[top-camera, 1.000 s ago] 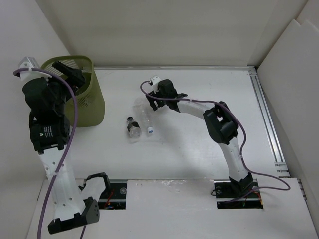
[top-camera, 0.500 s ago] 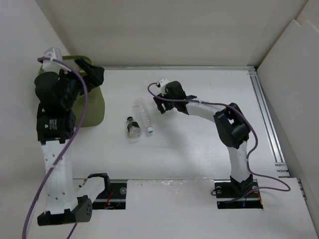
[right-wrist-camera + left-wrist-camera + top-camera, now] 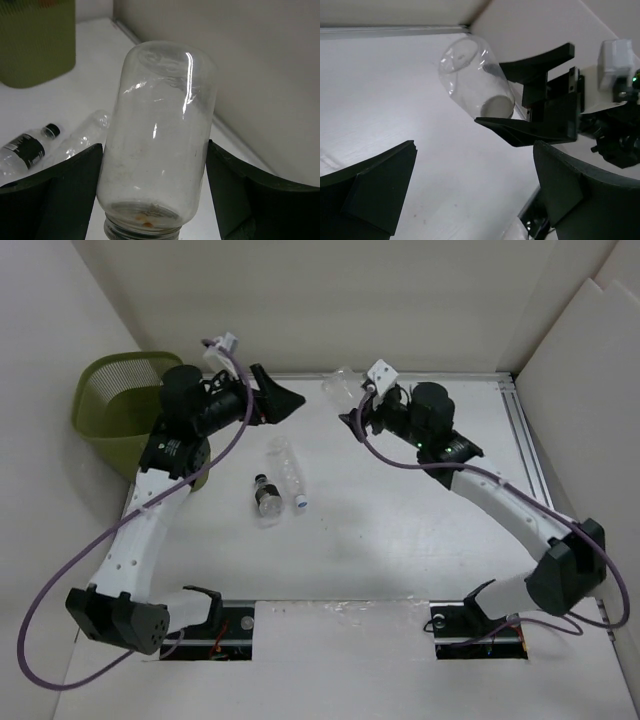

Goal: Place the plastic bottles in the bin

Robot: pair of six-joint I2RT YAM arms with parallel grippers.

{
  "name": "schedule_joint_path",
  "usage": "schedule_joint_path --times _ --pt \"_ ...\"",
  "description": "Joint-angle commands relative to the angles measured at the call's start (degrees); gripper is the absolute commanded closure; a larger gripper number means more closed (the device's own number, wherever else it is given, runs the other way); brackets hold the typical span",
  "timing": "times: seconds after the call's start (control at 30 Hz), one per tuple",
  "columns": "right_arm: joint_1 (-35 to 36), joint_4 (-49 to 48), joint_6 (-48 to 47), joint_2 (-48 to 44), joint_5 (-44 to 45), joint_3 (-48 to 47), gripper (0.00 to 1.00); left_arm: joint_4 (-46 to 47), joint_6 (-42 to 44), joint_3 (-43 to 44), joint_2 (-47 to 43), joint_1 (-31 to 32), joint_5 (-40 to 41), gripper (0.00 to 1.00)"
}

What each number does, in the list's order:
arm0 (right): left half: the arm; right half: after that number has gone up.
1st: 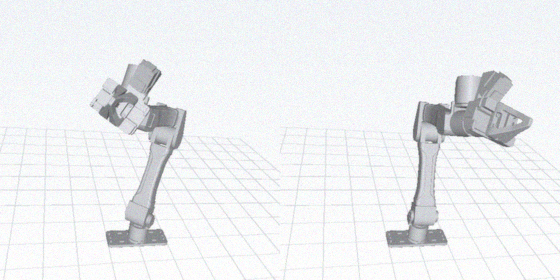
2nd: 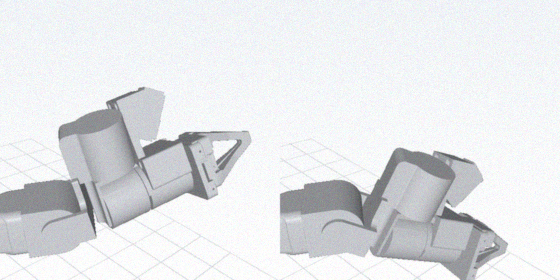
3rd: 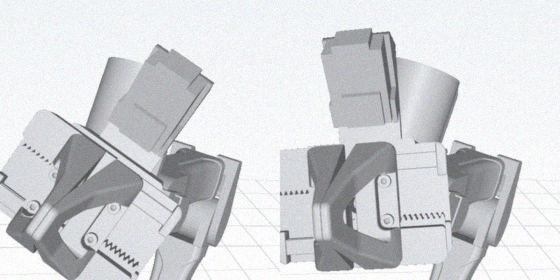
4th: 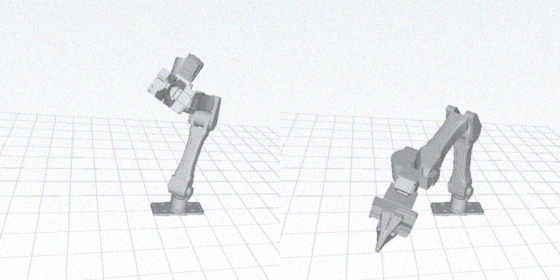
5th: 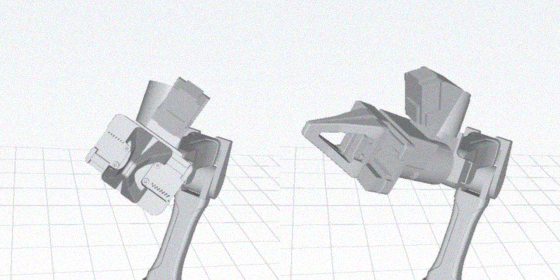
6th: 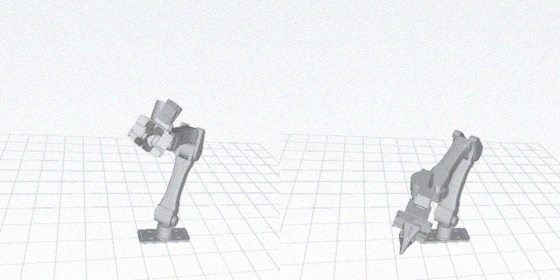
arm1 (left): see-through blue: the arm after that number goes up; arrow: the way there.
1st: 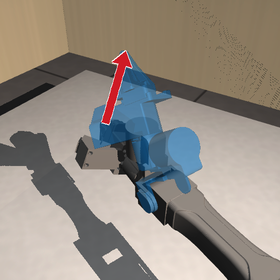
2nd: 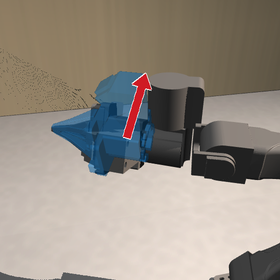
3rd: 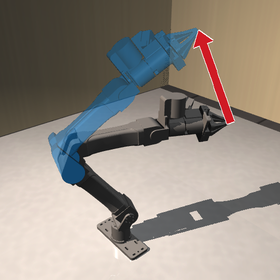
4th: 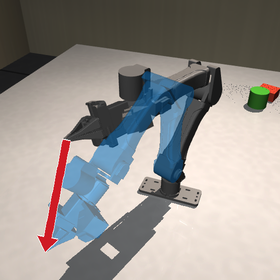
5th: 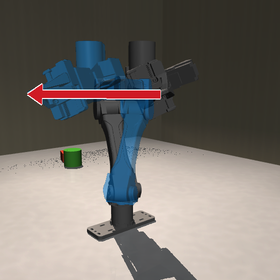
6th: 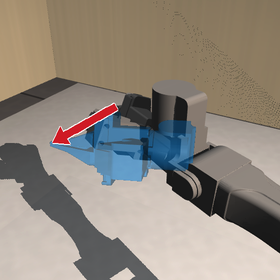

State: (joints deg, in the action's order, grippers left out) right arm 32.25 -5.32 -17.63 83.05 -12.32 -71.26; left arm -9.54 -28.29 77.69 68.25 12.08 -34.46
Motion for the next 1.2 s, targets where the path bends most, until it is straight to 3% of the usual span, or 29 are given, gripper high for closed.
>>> schedule_joint_path --times 0.0,0.2,0.37,0.53,0.7,1.0,1.1,1.13,1.17 --pt "0.79 -6.72 -5.75 -7.86 -8.25 2.26 1.00 10.33 -1.15 0.87 1.70 7.23 -3.61 0.00" --pt "1.41 -6.72 -7.33 -19.40 -6.76 6.58 1.00 14.28 -3.69 2.64 2.77 11.83 2.20 0.00" --pt "4.49 -6.72 -7.86 -23.10 -6.76 8.42 1.00 27.69 -9.40 -0.68 4.00 13.84 -5.78 0.00" --pt "7.38 -6.72 -8.39 -23.10 -4.91 8.42 1.00 34.49 -10.91 -1.93 4.00 17.36 -9.66 0.00" --pt "8.71 -6.72 -9.00 -23.10 -2.10 7.81 1.00 35.39 -12.14 -0.88 5.31 19.91 -10.81 0.00" --pt "12.66 -9.36 -10.05 -23.72 -1.39 6.58 1.00 29.32 -11.52 1.50 9.44 22.29 -4.49 0.00" --pt "13.19 -9.36 -10.06 -24.24 -0.87 6.58 1.00 29.32 -11.52 1.50 9.45 22.29 -1.94 0.09" --pt "13.19 -9.36 -10.58 -24.25 -0.87 6.58 1.00 29.32 -11.52 2.02 9.45 22.29 -1.93 0.33" --pt "13.19 -9.36 -10.59 -24.25 -0.87 6.58 1.00 28.62 -11.52 2.55 9.45 22.29 -0.71 0.49"
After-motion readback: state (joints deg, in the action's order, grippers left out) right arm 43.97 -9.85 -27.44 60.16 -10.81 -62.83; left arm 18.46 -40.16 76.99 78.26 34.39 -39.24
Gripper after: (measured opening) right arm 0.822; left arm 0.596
